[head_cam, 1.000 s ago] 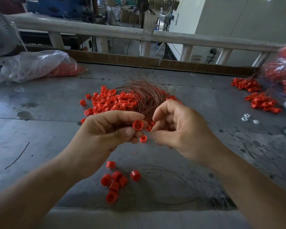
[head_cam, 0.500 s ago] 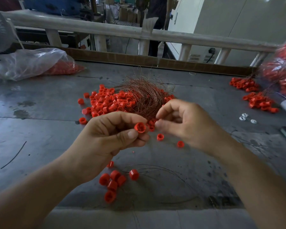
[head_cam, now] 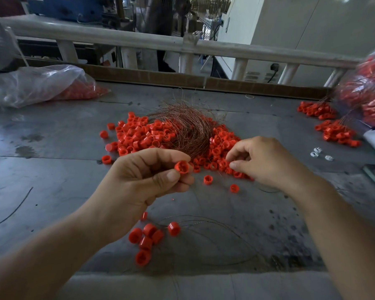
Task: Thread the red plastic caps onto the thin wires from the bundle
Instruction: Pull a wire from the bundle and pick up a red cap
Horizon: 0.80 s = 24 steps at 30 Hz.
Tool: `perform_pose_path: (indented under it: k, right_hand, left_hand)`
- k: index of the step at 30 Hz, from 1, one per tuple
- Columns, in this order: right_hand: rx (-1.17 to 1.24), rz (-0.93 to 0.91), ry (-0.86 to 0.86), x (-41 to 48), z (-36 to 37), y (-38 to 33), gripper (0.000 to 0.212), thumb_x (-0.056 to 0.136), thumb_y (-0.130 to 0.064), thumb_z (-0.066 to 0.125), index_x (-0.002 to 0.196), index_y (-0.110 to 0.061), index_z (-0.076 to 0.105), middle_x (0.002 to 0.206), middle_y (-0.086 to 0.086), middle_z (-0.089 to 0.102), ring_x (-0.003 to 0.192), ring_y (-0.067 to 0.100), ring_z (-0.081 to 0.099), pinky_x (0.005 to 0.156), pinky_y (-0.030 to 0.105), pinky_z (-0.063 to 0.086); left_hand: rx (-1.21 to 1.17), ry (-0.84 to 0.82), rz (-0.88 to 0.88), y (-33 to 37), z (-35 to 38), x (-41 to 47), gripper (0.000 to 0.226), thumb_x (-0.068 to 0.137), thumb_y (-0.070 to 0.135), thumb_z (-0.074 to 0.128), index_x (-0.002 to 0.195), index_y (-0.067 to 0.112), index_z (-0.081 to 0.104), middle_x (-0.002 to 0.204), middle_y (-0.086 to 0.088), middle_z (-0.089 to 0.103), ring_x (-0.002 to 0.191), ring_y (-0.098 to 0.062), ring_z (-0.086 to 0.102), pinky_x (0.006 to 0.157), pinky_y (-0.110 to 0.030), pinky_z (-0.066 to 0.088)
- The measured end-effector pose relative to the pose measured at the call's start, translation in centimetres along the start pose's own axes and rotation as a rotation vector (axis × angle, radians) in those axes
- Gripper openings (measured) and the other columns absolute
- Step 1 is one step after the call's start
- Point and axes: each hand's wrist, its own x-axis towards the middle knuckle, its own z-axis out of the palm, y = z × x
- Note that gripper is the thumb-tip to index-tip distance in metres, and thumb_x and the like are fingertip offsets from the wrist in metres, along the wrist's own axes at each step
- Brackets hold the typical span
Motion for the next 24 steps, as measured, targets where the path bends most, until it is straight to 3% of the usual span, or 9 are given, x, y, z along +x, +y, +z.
perform_pose_path:
  k: [3,7,10,13,15,17,20,24]
  right_hand:
    - [-0.1,0.044,-0.027,0.2,0.7,0.1,0.01,0.077,-0.021,0.071,0.085,-0.024,0.066,0.076,-0.011,0.057,0.076,0.008,0.055,0.073,0.023,0.044]
    - [-0.123,0.056,-0.052,0.3,1.4,-0.2,0.012,0.076,-0.023,0.072,0.084,-0.024,0.063,0.077,-0.011,0.054,0.083,0.012,0.057,0.077,0.028,0.047]
    - [-0.138,0.017,-0.029,0.4,1.5,-0.2,0.008,0.078,-0.023,0.069,0.085,-0.024,0.066,0.074,-0.016,0.049,0.081,0.009,0.051,0.074,0.023,0.042]
    - [-0.109,-0.011,0.028,0.5,1.3,-0.2,0.005,0.078,-0.019,0.067,0.079,-0.024,0.066,0.075,-0.015,0.048,0.077,0.008,0.049,0.071,0.022,0.039]
    - [-0.08,-0.014,0.073,0.4,1.1,-0.3,0.01,0.076,-0.017,0.067,0.071,-0.025,0.064,0.07,-0.015,0.05,0.071,0.006,0.05,0.065,0.019,0.038]
    - [-0.011,0.005,0.128,0.2,0.9,-0.5,0.013,0.074,-0.014,0.069,0.065,-0.021,0.063,0.062,-0.018,0.05,0.06,0.001,0.05,0.053,0.009,0.035]
    - [0.161,0.024,0.174,0.1,0.5,-1.1,0.017,0.07,-0.01,0.074,0.062,-0.02,0.062,0.059,-0.017,0.056,0.054,-0.001,0.054,0.05,0.005,0.039]
    - [0.474,-0.047,0.075,-0.4,0.0,-2.5,0.031,0.068,-0.006,0.077,0.074,-0.03,0.059,0.07,-0.009,0.063,0.064,0.002,0.061,0.066,0.013,0.051]
  left_hand:
    - [0.003,-0.007,-0.001,0.1,0.0,0.0,0.04,0.051,0.036,0.085,0.085,0.018,0.075,0.082,-0.006,0.072,0.078,-0.016,0.07,0.067,-0.019,0.054]
    - [0.007,0.015,0.002,0.1,0.1,0.0,0.025,0.059,0.026,0.083,0.083,0.019,0.076,0.08,-0.006,0.072,0.076,-0.015,0.07,0.066,-0.019,0.054]
    - [0.008,0.01,-0.002,0.1,0.1,0.0,0.017,0.067,0.022,0.075,0.083,0.018,0.076,0.08,-0.006,0.072,0.075,-0.015,0.07,0.066,-0.019,0.054]
    - [0.02,-0.008,-0.009,0.2,0.1,0.0,0.034,0.055,0.032,0.083,0.085,0.018,0.075,0.081,-0.006,0.072,0.076,-0.016,0.069,0.067,-0.02,0.054]
    - [0.042,0.002,-0.014,0.2,0.0,0.0,0.025,0.06,0.026,0.079,0.084,0.018,0.076,0.079,-0.006,0.072,0.075,-0.015,0.069,0.066,-0.019,0.054]
    - [0.068,0.02,-0.025,0.1,0.1,0.1,0.022,0.063,0.014,0.066,0.082,0.019,0.075,0.077,-0.006,0.072,0.073,-0.014,0.069,0.064,-0.019,0.054]
    - [0.091,0.03,-0.036,0.1,0.2,0.0,0.027,0.063,0.007,0.059,0.081,0.019,0.076,0.076,-0.006,0.072,0.072,-0.014,0.069,0.063,-0.018,0.053]
    - [0.126,0.036,-0.051,0.0,0.1,0.0,0.028,0.062,0.008,0.06,0.083,0.019,0.075,0.077,-0.006,0.072,0.072,-0.015,0.069,0.063,-0.018,0.053]
